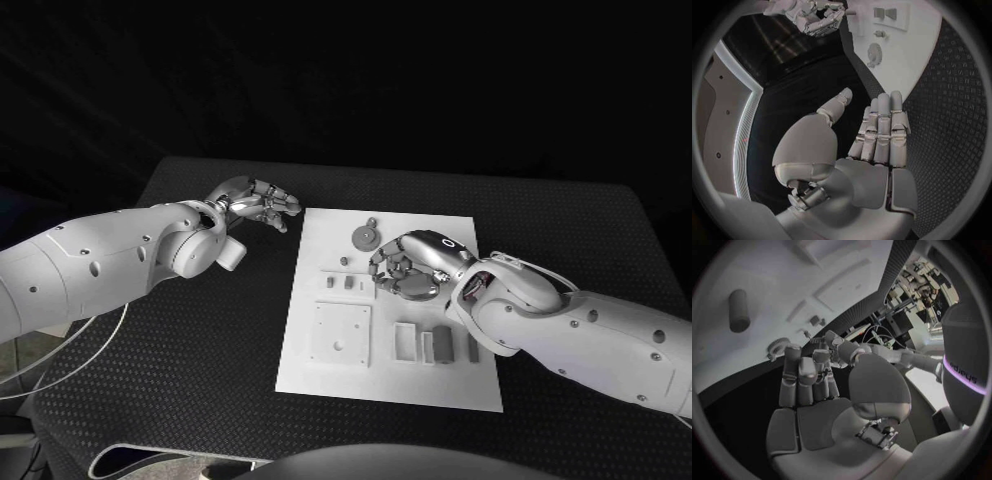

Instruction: Assemble the parts on the task board

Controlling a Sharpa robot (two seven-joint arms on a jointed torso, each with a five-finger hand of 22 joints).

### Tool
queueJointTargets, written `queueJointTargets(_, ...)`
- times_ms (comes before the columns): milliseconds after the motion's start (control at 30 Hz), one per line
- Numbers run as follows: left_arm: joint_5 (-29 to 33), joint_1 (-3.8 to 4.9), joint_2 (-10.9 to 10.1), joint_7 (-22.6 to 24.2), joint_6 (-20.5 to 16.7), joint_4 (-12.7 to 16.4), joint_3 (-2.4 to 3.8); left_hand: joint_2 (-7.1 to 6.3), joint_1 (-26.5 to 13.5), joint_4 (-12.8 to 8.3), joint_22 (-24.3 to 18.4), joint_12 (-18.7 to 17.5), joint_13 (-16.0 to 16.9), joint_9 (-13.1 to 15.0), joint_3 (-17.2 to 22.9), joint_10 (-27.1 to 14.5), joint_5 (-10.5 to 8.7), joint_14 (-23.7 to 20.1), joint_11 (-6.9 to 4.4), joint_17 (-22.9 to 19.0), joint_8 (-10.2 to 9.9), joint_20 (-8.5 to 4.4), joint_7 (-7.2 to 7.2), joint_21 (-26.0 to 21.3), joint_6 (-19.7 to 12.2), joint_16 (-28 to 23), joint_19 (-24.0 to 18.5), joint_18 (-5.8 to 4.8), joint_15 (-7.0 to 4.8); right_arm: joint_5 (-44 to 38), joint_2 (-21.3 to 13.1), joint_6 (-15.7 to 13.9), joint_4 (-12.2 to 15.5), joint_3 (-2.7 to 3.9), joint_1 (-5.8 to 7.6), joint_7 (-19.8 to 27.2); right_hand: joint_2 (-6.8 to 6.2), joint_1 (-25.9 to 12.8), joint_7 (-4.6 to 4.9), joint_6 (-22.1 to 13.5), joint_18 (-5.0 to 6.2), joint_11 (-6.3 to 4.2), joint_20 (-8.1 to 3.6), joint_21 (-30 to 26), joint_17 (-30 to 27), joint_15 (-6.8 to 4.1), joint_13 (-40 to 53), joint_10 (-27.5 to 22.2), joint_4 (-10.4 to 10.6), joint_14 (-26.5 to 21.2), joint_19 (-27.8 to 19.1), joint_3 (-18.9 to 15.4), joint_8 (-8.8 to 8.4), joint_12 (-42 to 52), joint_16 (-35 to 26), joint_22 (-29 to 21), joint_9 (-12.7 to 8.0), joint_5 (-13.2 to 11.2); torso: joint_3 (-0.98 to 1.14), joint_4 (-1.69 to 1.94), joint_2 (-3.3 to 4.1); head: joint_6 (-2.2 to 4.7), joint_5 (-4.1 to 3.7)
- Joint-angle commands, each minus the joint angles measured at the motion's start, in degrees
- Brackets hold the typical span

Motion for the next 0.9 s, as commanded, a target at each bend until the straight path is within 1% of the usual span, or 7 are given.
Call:
queueJointTargets(33, 0.99, -0.15, -0.12, 0.77, 3.03, 0.70, -0.02, 0.00, -0.46, 0.06, -0.10, 0.02, 0.02, -0.07, -0.40, -0.43, -0.36, 0.48, 0.13, 0.04, 0.11, -0.05, 0.40, -0.32, 0.01, 0.22, 0.34, 1.01, 0.06, 16.27, 0.04, -3.45, -0.12, 1.04, -0.03, 3.05, 0.68, -0.17, 0.81, 0.63, 0.75, 0.01, 0.00, 0.10, -0.07, -0.34, -0.18, -0.11, -0.11, -0.18, 0.26, 0.16, -0.06, 0.16, -0.06, 0.87, 0.33, -0.20, -0.03, -0.11, -0.06, 0.67, 0.20)
queueJointTargets(167, 2.67, -0.40, -0.43, 0.85, 5.32, 1.58, -0.06, 0.05, -0.66, 0.09, -0.14, -0.10, -0.04, -0.09, -0.47, -0.67, -0.36, 0.38, 0.20, 0.02, 0.11, -0.03, 0.38, -0.36, -0.03, 0.16, 0.25, 1.00, 0.12, 24.34, 0.21, -2.86, -0.29, 1.78, -0.03, 3.67, 0.87, -0.29, 0.86, 0.47, 0.75, 0.06, 0.03, 0.01, -0.09, -0.30, -0.28, -0.25, -0.13, -0.27, 0.18, 0.13, -0.14, 0.16, -0.14, 0.82, 0.32, -0.20, -0.01, -0.03, -0.07, 1.28, 0.23)
queueJointTargets(233, 3.40, -0.64, -0.65, 0.46, 7.07, 2.10, -0.10, 0.08, -0.87, 0.10, -0.17, -0.19, -0.10, -0.15, -0.56, -0.89, -0.39, 0.26, 0.28, 0.01, 0.03, 0.02, 0.24, -0.39, -0.23, 0.09, 0.14, 0.98, 0.19, 28.59, 0.33, -1.39, -0.68, 2.05, -0.03, 4.58, 0.99, -0.36, 0.88, 0.41, 0.75, 0.07, 0.04, -0.04, -0.10, -0.29, -0.31, -0.30, -0.13, -0.31, 0.16, 0.11, -0.16, 0.17, -0.18, 0.81, 0.33, -0.20, -0.02, -0.01, -0.06, 1.56, 0.31)
queueJointTargets(500, 3.43, -1.14, -1.01, 0.73, 8.72, 4.06, -0.41, 0.33, -0.97, -0.22, -0.29, -0.36, -0.35, -0.29, -0.70, -1.80, -0.42, -0.24, 0.57, -0.02, -0.15, 0.24, -0.55, -0.44, -0.83, -0.11, -0.35, 1.02, 0.47, 44.87, 0.82, 3.16, -1.97, 2.23, -0.03, 5.91, 1.54, -0.75, 1.00, 0.06, 0.75, 0.20, 0.16, -0.28, -0.11, -0.17, -0.45, -0.72, -0.22, -0.62, -0.17, -0.18, -0.30, 0.29, -0.32, 0.77, 0.37, -0.20, -0.11, 0.16, -0.10, 2.38, 0.45)
queueJointTargets(567, 3.43, -1.15, -1.01, 0.75, 8.61, 4.07, -0.43, 0.38, -0.97, -0.23, -0.29, -0.35, -0.36, -0.29, -0.69, -1.81, -0.42, -0.25, 0.58, -0.02, -0.14, 0.25, -0.57, -0.44, -0.83, -0.12, -0.35, 1.03, 0.48, 47.12, 1.09, 4.35, -2.44, 2.23, -0.03, 6.03, 1.64, -0.80, 1.02, 0.00, 0.75, 0.21, 0.18, -0.31, -0.10, -0.15, -0.47, -0.79, -0.23, -0.66, -0.21, -0.24, -0.32, 0.33, -0.33, 0.77, 0.37, -0.20, -0.17, 0.16, -0.14, 2.34, 0.52)
queueJointTargets(667, 3.43, -1.15, -1.02, 0.80, 8.15, 4.00, -0.44, 0.40, -0.96, -0.23, -0.29, -0.34, -0.36, -0.28, -0.69, -1.82, -0.42, -0.25, 0.58, -0.02, -0.13, 0.25, -0.57, -0.43, -0.83, -0.11, -0.36, 1.03, 0.48, 48.88, 1.65, 7.10, -3.21, 2.23, -0.03, 5.80, 1.83, -0.87, 1.06, -0.13, 0.75, 0.26, 0.24, -0.39, -0.08, -0.11, -0.50, -1.00, -0.27, -0.81, -0.37, -0.37, -0.37, 0.39, -0.37, 0.78, 0.40, -0.20, -0.11, -0.06, -0.07, 2.40, 0.82)
queueJointTargets(900, 3.44, -1.14, -1.12, 1.09, 7.07, 3.68, -0.44, 0.42, -0.92, -0.27, -0.28, -0.29, -0.36, -0.28, -0.69, -1.79, -0.42, -0.24, 0.58, 0.00, -0.10, 0.26, -0.52, -0.40, -0.81, -0.09, -0.35, 1.06, 0.48, 50.05, 3.19, 10.02, -4.77, 2.20, -0.65, 5.83, 2.43, -1.06, 1.16, -0.65, 0.75, 0.45, 0.76, -1.05, -0.72, 0.07, -4.19, -2.02, -0.30, -1.77, -1.35, -0.84, -0.38, -2.73, -1.69, 0.78, 0.78, -0.23, -0.09, 0.02, 0.01, 2.15, 1.05)
